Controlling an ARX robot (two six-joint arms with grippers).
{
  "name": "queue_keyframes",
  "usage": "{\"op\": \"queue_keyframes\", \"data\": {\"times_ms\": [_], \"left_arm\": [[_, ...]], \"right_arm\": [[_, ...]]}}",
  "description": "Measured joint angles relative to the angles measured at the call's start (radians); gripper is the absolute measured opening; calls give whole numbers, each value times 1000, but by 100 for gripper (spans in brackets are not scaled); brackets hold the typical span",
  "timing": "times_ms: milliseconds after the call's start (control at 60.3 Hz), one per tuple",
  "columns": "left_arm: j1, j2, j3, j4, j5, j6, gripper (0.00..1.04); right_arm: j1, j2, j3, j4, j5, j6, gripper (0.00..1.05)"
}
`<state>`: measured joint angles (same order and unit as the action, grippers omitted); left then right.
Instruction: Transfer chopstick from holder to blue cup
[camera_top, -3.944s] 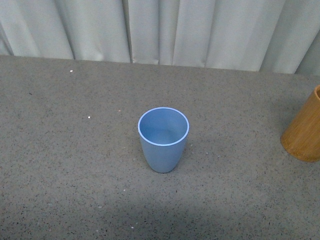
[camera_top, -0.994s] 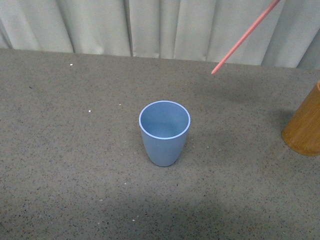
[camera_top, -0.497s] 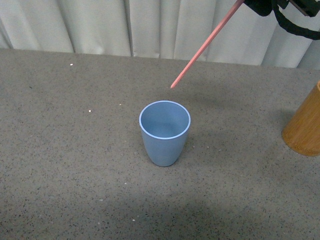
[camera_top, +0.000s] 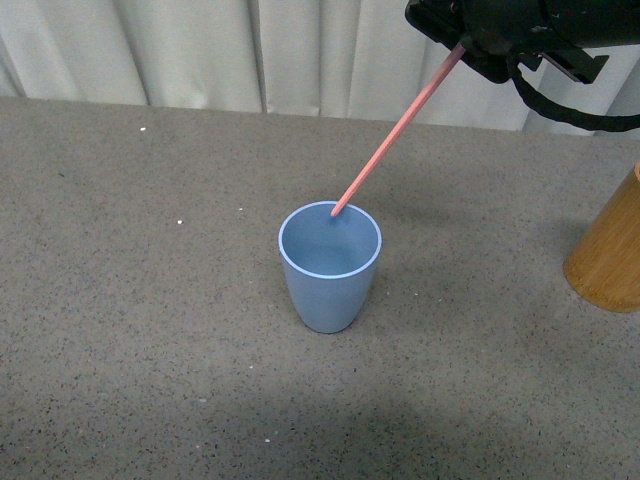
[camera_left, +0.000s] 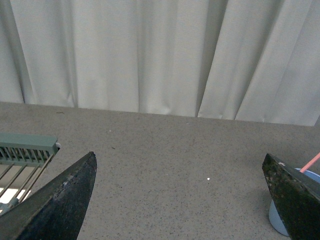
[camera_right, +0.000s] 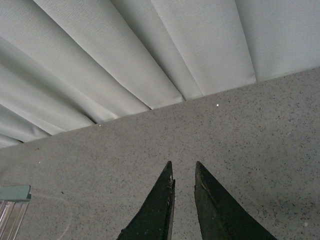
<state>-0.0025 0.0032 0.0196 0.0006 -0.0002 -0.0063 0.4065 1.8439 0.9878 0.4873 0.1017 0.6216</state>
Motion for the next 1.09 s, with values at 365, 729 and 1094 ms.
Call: {"op": "queue_keyframes", "data": {"times_ms": [365, 729, 1094], "left_arm": [[0, 0, 0, 0, 0, 0, 98], [0, 0, 0, 0, 0, 0, 98], [0, 0, 0, 0, 0, 0, 98]], "right_arm": [[22, 0, 5, -34, -4, -23, 27], [23, -17, -3, -28, 84, -34, 94], [-94, -343, -473, 483, 198, -522, 54]]}}
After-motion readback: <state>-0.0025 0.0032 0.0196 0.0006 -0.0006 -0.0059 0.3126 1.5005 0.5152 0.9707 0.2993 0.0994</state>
